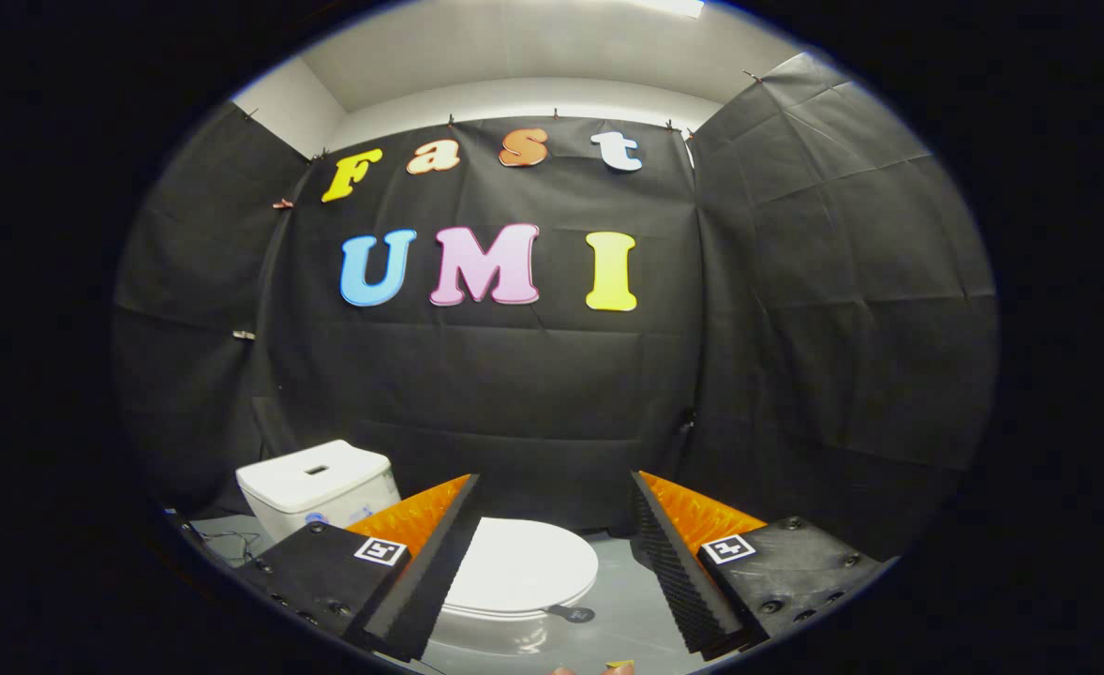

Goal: Open the toilet lid.

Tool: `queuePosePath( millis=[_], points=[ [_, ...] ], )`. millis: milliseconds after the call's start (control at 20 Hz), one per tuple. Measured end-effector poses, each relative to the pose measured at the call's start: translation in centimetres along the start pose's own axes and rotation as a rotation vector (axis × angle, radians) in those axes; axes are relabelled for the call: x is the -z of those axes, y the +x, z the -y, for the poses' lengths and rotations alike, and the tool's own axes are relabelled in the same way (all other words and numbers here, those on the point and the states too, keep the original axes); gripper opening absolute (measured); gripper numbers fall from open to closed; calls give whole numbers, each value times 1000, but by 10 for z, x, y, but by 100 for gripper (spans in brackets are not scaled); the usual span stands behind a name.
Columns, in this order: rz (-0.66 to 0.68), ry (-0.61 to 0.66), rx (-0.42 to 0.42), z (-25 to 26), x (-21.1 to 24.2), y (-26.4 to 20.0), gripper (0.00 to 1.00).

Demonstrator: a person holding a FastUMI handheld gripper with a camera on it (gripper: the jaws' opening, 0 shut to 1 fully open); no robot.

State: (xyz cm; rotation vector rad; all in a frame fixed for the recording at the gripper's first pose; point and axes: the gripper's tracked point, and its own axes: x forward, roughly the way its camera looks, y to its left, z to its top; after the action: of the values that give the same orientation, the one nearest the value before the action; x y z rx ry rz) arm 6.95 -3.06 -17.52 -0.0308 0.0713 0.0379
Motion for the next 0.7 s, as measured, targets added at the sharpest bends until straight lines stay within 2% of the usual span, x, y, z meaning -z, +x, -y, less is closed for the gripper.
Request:
queuePosePath(
  millis=[100,400,700],
  points=[
    [-35,-4,11,9,28,7,98],
    [-184,37,-38,23,118,31,99],
    [-299,140,-52,34,184,56,99]
  ],
)
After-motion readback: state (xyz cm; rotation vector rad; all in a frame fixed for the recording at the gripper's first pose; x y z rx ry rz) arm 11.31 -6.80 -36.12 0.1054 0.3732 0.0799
